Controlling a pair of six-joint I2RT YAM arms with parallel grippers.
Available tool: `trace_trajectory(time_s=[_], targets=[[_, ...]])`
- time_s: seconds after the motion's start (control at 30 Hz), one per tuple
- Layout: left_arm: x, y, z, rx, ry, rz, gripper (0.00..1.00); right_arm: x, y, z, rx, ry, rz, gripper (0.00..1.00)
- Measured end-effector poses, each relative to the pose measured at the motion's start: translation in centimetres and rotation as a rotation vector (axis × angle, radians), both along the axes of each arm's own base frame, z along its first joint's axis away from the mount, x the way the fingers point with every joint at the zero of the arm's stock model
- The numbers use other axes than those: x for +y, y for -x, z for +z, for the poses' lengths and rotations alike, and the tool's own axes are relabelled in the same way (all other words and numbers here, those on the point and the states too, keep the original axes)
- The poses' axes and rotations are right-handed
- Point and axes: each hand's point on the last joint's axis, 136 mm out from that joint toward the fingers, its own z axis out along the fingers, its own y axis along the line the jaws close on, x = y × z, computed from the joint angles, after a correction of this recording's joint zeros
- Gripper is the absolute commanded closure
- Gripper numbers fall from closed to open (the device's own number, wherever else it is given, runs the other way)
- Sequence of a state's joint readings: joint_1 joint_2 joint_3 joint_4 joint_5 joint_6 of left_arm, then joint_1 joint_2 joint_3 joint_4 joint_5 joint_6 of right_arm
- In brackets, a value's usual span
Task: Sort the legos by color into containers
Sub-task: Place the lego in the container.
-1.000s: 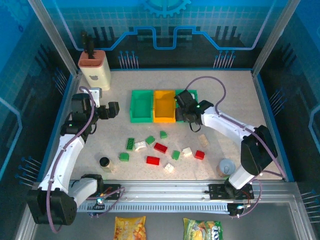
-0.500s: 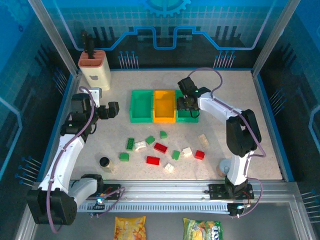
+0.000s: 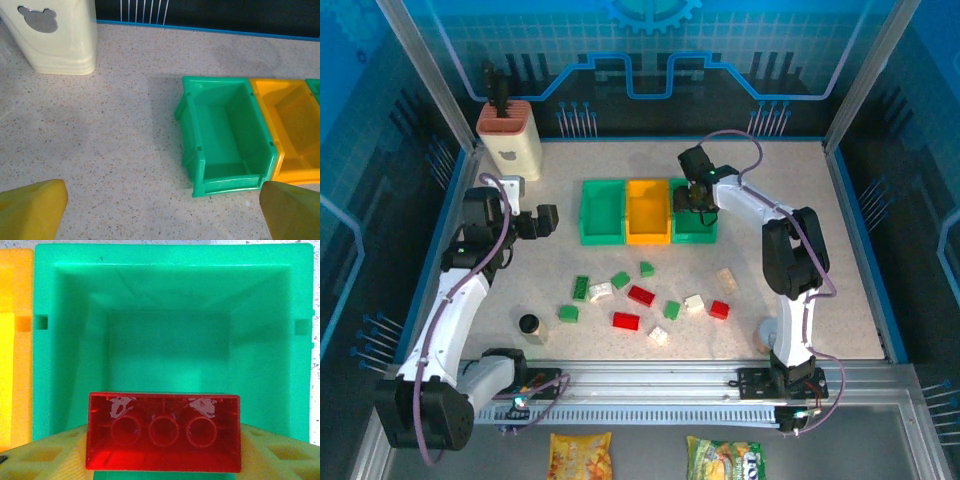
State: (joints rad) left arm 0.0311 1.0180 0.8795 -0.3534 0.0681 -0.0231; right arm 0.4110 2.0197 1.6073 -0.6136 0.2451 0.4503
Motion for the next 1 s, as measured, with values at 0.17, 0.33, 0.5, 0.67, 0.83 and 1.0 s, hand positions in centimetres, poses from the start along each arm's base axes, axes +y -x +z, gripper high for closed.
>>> trace_trajectory(time_s=[0.17, 0.33, 0.5, 0.67, 0.83, 1.0], targets=[[0.1, 0.0, 0.0, 0.000, 0.000, 0.002, 0.01, 0.0, -0.1, 0.1, -0.003, 0.001, 0.003, 0.28], [0.1, 0.0, 0.0, 0.000, 0.000, 0.002, 0.01, 0.0, -0.1, 0.1, -0.005, 0.002, 0.004, 0.23], [0.1, 0.0, 0.0, 0.000, 0.000, 0.002, 0.01, 0.0, -0.2, 0.3, -0.008, 0.004, 0.005, 0.23], [0.1, 0.0, 0.0, 0.000, -0.002, 0.006, 0.01, -0.1, 0.0, 0.5, -0.009, 0.003, 0.004, 0.23], [0.6, 0.0, -0.1, 0.003, -0.012, 0.030, 0.01, -0.2, 0.5, 1.9, -0.017, -0.001, 0.007, 0.23], [1.3, -0.1, -0.6, 0.035, -0.017, 0.073, 0.01, 0.0, 1.9, 4.3, -0.042, -0.016, 0.023, 0.24]])
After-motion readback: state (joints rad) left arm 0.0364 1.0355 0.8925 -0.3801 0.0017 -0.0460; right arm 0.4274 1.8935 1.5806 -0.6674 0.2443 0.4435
